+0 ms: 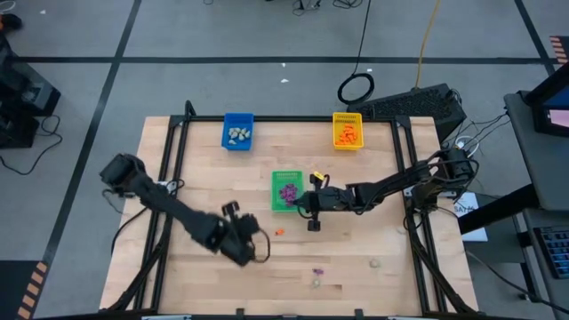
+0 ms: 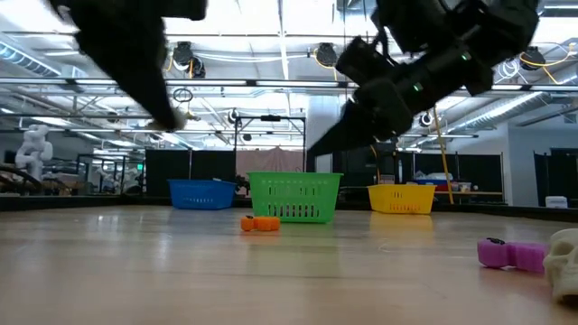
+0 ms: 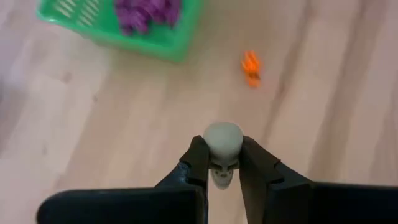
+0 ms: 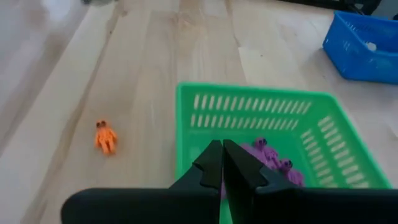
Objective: Sort Halloween decoration
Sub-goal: Put the white skull toy into the blue bin
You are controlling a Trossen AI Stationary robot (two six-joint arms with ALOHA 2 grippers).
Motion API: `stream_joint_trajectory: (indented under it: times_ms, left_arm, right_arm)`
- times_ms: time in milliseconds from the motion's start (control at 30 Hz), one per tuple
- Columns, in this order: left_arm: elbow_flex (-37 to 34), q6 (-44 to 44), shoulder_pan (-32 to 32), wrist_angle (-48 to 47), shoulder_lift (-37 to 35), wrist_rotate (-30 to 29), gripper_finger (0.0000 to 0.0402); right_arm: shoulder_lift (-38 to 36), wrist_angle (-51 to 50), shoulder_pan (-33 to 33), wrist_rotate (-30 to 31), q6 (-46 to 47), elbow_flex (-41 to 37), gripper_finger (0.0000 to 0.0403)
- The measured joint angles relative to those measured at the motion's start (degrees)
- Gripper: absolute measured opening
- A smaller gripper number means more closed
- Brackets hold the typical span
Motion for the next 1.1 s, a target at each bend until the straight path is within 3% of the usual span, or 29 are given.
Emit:
stream_joint_trajectory:
  times_ms: [267,467,800,1100]
  left_arm:
    - [-5.74,8.22,14.97,3.39,-9.78,2.23,0.0042]
    - [-5.90,16.43,31.64,5.05,-12.21,5.94,0.0042]
    - [-5.88,29.09,57.45,16.07,-8.34,15.76,0.0042]
    - [-5.91,32.57,68.03,17.60,-0.19,17.90,0.0042]
  right_arm:
    - [-7.32,3.38,-0.01,0.42,1.85,-8.33,0.0000]
    - [-15.33,3.04,-0.01,0.55,1.25,-10.65,0.0000]
    - [-20.19,-3.87,-0.01,0.67,2.90,-10.86,0.0000]
    - [-20.16,-6.84,-0.01,1.92,4.09,-10.86,0.0000]
